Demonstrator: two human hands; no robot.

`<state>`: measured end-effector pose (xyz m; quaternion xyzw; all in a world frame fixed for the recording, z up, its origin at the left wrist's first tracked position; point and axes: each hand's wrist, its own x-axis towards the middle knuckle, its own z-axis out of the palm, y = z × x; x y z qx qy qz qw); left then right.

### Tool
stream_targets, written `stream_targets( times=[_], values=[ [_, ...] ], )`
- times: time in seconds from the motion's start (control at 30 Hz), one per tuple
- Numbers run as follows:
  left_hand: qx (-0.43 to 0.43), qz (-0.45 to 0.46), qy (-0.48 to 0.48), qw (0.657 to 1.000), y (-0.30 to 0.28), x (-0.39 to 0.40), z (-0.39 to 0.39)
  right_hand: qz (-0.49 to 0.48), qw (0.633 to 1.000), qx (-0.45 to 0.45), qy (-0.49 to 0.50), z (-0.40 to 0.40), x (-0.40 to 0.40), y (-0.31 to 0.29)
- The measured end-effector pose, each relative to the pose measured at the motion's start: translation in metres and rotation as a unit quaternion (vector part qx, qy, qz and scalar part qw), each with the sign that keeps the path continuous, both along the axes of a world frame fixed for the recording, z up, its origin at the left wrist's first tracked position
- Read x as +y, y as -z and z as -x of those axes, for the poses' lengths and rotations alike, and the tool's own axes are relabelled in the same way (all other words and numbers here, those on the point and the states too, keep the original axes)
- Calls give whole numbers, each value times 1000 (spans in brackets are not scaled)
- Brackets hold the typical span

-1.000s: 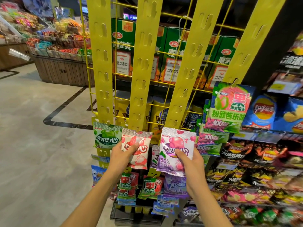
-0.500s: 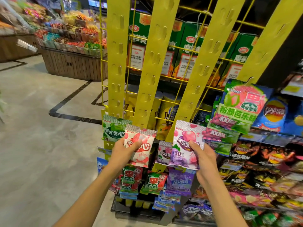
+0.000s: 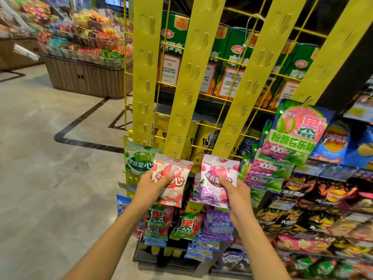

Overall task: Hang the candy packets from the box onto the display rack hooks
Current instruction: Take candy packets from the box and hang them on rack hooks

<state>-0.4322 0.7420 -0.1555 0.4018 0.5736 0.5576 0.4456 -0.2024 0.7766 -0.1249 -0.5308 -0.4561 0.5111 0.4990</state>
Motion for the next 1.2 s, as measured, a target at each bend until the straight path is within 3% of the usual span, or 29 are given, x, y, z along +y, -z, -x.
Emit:
stream_targets(
  times=[0.43,0.63,0.77,0.97,1.2],
  values=[
    [42,-27,38,998,1,2,-4,62,995,-67,34,4,-2,27],
    [32,23,70,997,10,1,-2,107,990,-88,3,2,-1,49],
    [17,51,46,997,21,1,6,123,991,-55,16,5,-5,56],
    [23,104,-6,994,40,11,13,103,991,-75,37,4,-12,65],
    [-93,145,-15,985,42,-2,-1,142,988,-54,27,-2,-21,86]
  ],
)
